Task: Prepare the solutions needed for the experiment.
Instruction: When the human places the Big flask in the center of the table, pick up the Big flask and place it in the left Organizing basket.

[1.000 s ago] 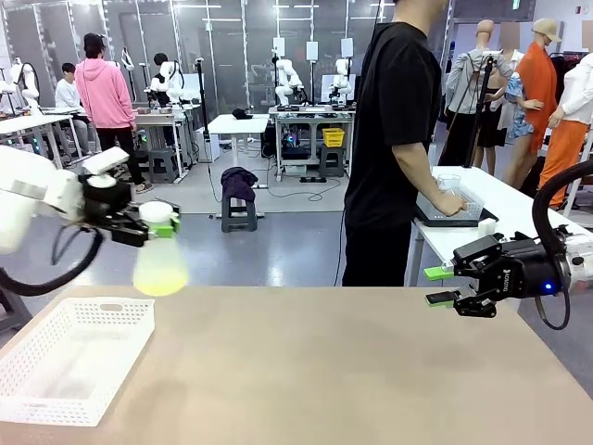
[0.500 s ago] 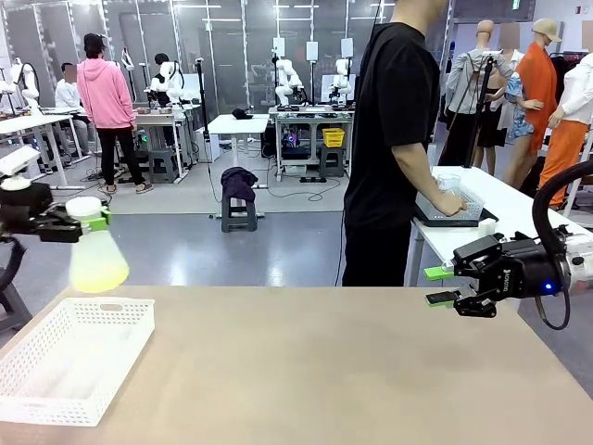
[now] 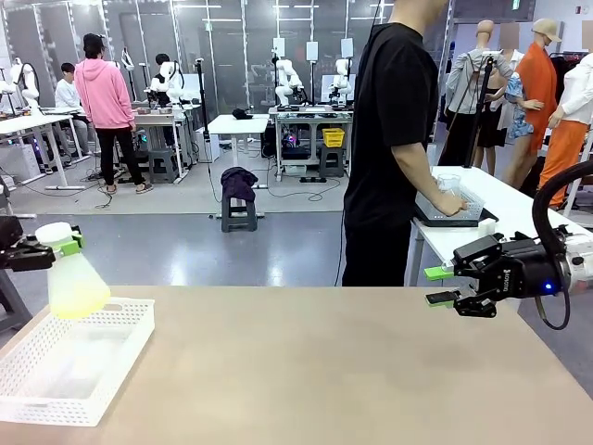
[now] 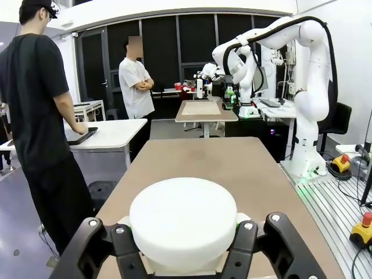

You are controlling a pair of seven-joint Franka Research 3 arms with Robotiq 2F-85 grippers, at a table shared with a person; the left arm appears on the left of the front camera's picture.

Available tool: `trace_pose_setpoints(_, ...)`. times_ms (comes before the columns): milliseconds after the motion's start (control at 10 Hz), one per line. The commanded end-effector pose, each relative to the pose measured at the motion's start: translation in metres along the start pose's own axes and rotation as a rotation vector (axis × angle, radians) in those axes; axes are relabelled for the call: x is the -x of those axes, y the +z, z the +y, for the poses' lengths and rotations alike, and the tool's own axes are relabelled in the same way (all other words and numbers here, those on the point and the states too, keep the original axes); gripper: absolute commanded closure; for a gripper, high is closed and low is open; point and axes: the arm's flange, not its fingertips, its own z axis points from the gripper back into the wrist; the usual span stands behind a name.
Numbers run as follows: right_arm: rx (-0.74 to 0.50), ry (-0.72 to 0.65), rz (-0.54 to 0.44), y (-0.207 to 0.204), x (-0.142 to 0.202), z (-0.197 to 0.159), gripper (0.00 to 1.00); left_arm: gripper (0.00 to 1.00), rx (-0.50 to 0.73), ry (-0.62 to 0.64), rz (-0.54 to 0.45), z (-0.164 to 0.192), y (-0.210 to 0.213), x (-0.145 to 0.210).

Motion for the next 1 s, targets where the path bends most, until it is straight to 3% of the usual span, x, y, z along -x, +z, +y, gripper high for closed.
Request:
trace_pose_setpoints(0, -0.001, 0.013, 0.001, 0.000, 0.001, 0.000, 0.50, 0.90, -0.015, -0.007, -0.040, -0.002, -0.001, 0.010)
trace_pose_setpoints(500, -0.001, 0.013, 0.001, 0.000, 0.001, 0.000, 0.50, 0.90, 0.016, 0.042, -0.004, -0.009, -0.010, 0.062)
trace_pose_setpoints(900, -0.001, 0.013, 0.001, 0.000, 0.001, 0.000, 0.50, 0.90, 0.010, 0.054, 0.084, -0.013, -0.009, 0.092)
